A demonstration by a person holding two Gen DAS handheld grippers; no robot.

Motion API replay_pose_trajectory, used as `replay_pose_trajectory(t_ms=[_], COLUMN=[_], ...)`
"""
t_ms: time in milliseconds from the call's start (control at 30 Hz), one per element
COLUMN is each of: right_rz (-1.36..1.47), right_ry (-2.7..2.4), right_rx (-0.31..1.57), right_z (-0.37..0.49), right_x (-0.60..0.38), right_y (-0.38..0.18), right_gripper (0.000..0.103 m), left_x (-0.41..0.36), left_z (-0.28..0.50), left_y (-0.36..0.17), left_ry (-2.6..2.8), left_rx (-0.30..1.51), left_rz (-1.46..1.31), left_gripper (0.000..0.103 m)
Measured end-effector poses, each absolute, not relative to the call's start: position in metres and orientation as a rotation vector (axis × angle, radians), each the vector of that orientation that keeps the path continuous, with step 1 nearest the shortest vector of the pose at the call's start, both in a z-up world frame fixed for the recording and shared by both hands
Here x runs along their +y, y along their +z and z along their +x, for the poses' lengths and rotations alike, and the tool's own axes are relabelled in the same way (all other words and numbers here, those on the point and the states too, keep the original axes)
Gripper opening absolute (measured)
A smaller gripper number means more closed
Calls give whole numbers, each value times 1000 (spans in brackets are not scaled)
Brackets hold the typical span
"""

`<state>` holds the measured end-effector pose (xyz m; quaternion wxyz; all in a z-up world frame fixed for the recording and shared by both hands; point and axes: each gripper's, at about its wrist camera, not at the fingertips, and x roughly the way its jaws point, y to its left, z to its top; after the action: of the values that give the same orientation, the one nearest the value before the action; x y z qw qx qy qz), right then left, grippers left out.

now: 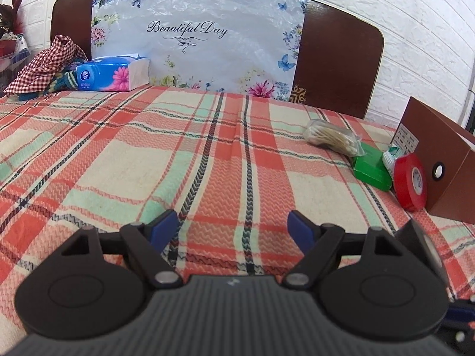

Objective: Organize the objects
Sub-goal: 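Move the left tool to the black tape roll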

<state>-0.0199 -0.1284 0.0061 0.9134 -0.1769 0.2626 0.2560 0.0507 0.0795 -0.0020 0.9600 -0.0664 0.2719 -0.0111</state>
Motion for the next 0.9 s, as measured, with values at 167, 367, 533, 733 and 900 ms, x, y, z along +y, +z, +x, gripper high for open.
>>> replay_pose_trajectory(t_ms=[167,367,533,733,900], right_rz=[-326,-256,-203,-182,-174], right_ry=[496,369,379,384,393], right_rx=[565,564,580,572,572], right_z=[-41,-38,-22,-21,-18], right_x=[-151,-171,-178,-181,-184], right_y=[7,3,0,-1,-1], right_gripper=[24,47,55,59,60], left_x=[77,48,18,25,32], left_z=[50,38,20,21,22], left_y=[-1,3,1,4,21], left_ry=[-21,-81,-113,-96,-141], left_rx=[561,608,614,658,736], left_rz=[-115,-2,109,32,-141], left_gripper=[83,82,82,83,78])
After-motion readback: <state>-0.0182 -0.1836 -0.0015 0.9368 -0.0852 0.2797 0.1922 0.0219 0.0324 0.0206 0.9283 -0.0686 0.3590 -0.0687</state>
